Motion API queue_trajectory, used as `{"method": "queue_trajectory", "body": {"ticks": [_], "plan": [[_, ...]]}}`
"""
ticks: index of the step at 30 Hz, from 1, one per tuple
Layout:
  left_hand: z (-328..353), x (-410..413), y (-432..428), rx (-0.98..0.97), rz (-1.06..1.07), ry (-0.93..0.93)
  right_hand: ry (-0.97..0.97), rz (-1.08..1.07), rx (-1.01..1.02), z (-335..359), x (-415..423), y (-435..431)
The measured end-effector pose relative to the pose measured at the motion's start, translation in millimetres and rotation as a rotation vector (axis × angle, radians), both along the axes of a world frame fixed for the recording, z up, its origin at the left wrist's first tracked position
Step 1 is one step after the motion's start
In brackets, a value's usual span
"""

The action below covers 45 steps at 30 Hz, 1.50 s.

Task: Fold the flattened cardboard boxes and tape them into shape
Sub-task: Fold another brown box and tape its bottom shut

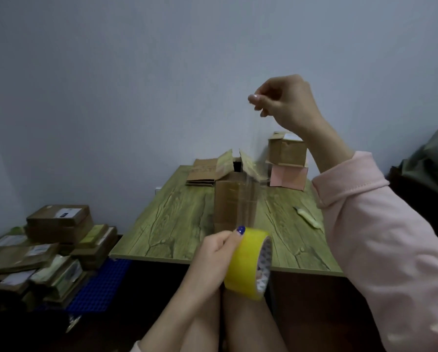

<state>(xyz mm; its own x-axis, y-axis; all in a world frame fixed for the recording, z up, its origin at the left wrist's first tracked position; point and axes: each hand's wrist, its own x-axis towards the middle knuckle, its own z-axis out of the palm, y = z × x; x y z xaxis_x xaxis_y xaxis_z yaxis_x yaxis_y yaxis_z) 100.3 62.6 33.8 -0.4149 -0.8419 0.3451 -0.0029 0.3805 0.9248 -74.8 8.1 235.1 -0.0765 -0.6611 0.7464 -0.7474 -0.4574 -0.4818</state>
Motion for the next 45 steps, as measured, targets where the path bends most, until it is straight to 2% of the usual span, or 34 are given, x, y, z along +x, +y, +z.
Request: {"method": "queue_trajectory", "body": {"ticks": [3, 7, 10, 13, 14, 16, 20, 22, 26, 29, 32, 40, 45], "plan": [[-0.5, 0.2, -3.0, 0.051, -0.061, -0.002, 0.009, 0.059, -0.025, 7.6, 5.0, 2.5], [25.0, 17.6, -30.1, -0.033, -0.072, -0.34, 0.005, 0.207, -0.047, 16.8, 4.7, 13.4], [56.8, 36.5, -63.5, 0.016, -0.004, -0.332, -0.002, 0.285, -0.024, 14.6, -1.6, 18.8], [82.8, 31.7, -104.0, -0.3, 0.257, -0.285, 0.0, 0.285, -0.009, 9.9, -5.0, 14.0], [88.7, 25.6, -115.4, -0.412, 0.292, -0.31, 0.011, 0.278, 0.003, 8.8, -5.3, 11.6], [92.5, 10.3, -139.2, -0.562, 0.216, -0.418, 0.023, 0.271, 0.023, 7.5, -6.1, 7.6], [87.6, -8.4, -164.4, -0.629, 0.081, -0.72, 0.036, 0.262, 0.059, 5.5, -9.0, 3.1], [83.6, -14.1, -165.9, -0.627, 0.1, -0.735, 0.036, 0.262, 0.068, 4.8, -11.0, 1.4], [79.3, -17.9, -156.9, -0.744, 0.213, -0.714, 0.025, 0.264, 0.08, 2.4, -14.5, -3.8], [80.2, -17.0, -151.9, -0.866, 0.233, -0.796, -0.011, 0.298, 0.075, 2.2, -16.8, -6.0], [81.9, -11.7, -159.8, -0.807, 0.16, -0.855, -0.019, 0.319, 0.075, 1.0, -16.8, -9.9], [72.6, -11.2, -165.4, -0.803, 0.092, -0.773, -0.01, 0.359, 0.095, 1.0, -12.2, -17.8], [73.8, -4.4, -159.7, -0.625, 0.029, -0.724, 0.007, 0.351, 0.118, 3.2, -10.1, -29.4]]}}
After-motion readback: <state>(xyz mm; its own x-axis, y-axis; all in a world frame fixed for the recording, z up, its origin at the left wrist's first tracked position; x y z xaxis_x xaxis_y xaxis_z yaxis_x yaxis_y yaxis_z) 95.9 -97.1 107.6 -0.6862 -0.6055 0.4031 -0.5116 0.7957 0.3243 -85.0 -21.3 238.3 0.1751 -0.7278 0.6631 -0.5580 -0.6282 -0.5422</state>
